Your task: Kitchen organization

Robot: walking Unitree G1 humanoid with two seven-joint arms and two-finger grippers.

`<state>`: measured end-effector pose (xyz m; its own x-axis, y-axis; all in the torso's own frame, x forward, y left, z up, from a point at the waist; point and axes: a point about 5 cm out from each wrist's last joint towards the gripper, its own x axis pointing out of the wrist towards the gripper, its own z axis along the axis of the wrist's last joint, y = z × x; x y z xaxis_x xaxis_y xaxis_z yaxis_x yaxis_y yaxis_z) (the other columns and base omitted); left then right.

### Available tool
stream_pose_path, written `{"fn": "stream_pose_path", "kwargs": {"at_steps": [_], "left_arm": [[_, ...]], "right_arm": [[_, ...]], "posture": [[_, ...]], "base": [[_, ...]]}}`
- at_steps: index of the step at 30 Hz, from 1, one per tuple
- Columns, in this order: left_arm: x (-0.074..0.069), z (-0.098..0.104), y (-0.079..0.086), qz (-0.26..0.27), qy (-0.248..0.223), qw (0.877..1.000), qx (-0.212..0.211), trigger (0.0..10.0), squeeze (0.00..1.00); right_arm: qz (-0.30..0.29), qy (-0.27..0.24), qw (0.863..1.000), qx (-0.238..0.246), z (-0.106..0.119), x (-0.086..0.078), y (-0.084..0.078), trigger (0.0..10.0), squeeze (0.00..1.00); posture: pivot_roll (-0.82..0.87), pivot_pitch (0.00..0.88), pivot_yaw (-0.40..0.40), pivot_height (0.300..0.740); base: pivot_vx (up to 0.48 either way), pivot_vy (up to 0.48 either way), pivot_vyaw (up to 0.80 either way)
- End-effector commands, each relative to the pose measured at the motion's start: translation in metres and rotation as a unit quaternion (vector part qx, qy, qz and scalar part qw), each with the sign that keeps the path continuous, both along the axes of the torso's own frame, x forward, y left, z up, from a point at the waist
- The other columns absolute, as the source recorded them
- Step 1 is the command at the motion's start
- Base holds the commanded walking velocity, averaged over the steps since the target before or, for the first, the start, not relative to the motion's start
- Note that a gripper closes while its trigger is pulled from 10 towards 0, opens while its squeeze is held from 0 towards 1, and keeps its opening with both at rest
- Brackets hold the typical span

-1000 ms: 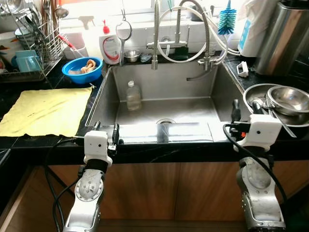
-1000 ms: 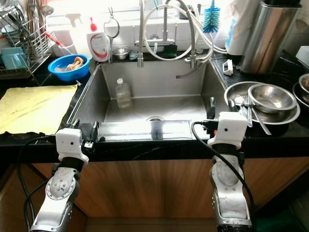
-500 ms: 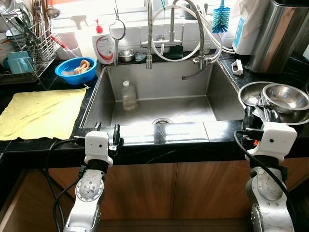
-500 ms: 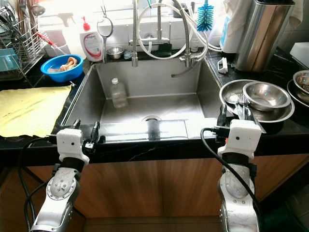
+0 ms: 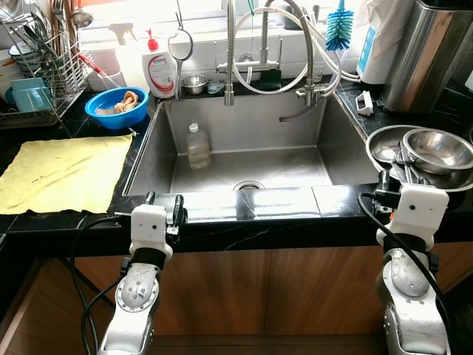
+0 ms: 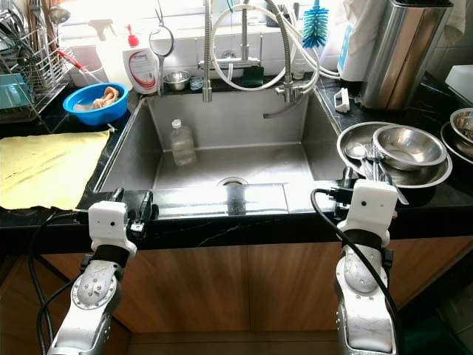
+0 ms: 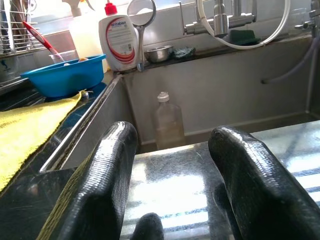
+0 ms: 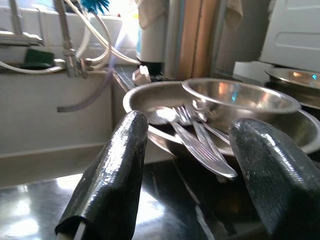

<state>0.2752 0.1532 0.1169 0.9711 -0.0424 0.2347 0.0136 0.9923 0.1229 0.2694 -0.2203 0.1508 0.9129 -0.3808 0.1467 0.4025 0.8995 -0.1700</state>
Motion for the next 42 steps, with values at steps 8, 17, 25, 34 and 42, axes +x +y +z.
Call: {"fn": "stream_pose_path", "kwargs": {"at_steps": [8,17,25,34,42], "left_arm": [[-0.0021,-0.0028,0.0005,0.000,0.003,1.000,0.016,10.0,0.00],[-0.0023,-0.0036,-0.0001,0.001,0.005,1.000,0.016,10.0,0.00],[-0.0025,-0.0042,-0.0028,-0.006,0.006,1.000,0.021,10.0,0.00],[-0.0026,-0.0056,-0.0029,-0.008,0.008,1.000,0.022,10.0,0.00],[-0.0023,-0.0055,-0.0031,-0.007,0.008,1.000,0.023,10.0,0.00]], "right_arm": [[-0.004,0.000,1.000,0.017,0.0026,0.0024,0.0021,10.0,0.00],[0.007,-0.019,1.000,0.023,0.0082,0.0050,0.0052,3.3,0.00],[0.011,-0.025,0.999,0.026,0.0105,0.0070,0.0066,0.0,0.00],[0.004,-0.021,0.999,0.025,0.0092,0.0061,0.0048,7.7,0.00],[-0.001,-0.011,1.000,0.026,0.0068,0.0077,0.0043,10.0,0.00]], "posture": [[-0.14,0.000,0.067,0.740],[-0.14,0.000,0.064,0.740],[-0.13,0.000,0.061,0.740],[-0.13,0.000,0.060,0.740],[-0.13,0.000,0.059,0.740]], "base": [[0.000,0.000,0.00],[0.000,0.000,0.00],[0.000,0.000,0.00],[0.000,0.000,0.00],[0.000,0.000,0.00]]}}
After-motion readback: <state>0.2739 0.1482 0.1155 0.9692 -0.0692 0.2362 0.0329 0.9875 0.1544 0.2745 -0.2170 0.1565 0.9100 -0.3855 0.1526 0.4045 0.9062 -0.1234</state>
